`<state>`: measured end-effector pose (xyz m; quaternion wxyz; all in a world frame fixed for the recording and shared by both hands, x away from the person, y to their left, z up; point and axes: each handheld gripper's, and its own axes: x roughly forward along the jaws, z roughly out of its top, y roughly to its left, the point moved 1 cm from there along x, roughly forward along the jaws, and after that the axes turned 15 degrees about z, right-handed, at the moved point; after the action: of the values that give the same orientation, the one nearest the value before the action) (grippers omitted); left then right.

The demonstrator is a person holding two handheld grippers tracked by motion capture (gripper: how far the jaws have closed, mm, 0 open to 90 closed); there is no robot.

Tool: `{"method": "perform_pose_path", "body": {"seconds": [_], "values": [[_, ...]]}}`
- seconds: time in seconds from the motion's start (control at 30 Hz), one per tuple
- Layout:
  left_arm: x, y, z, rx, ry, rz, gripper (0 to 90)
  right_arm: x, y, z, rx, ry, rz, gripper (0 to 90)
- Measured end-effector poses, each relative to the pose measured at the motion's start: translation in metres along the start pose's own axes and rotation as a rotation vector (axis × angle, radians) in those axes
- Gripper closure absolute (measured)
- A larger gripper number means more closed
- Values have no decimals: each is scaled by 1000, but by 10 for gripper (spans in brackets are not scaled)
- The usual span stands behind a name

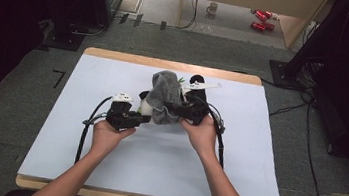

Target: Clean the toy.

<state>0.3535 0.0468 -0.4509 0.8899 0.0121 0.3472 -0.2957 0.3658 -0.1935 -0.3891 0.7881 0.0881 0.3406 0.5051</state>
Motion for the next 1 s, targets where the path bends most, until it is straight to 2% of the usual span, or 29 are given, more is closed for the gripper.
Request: {"method": "perform_pose_path", "body": {"seconds": [0.1,0.17,0.23,0.33,0.73,0.83,0.9,1.0], "values": [[0,3,0,-2,4,-3,728,-9,-13,-2,27,-5,-52,815],[-1,4,1,2,7,-6,728,-16,-22,-4,51,-12,-70,815],[-1,5,3,1,3,-10,728,-23,-30,-6,83,-33,-58,815],[-1,7,3,-1,2,-13,728,-32,-34,-5,81,-42,-79,816],[1,18,2,-25,13,-26,732,-65,-62,-13,139,-87,-140,813],[1,21,2,-34,22,-24,735,-71,-66,-15,150,-88,-168,813],[1,25,2,-38,27,-16,738,-78,-71,-17,156,-87,-216,814],[3,29,0,-50,39,-14,740,-85,-78,-21,175,-92,-251,814]]}}
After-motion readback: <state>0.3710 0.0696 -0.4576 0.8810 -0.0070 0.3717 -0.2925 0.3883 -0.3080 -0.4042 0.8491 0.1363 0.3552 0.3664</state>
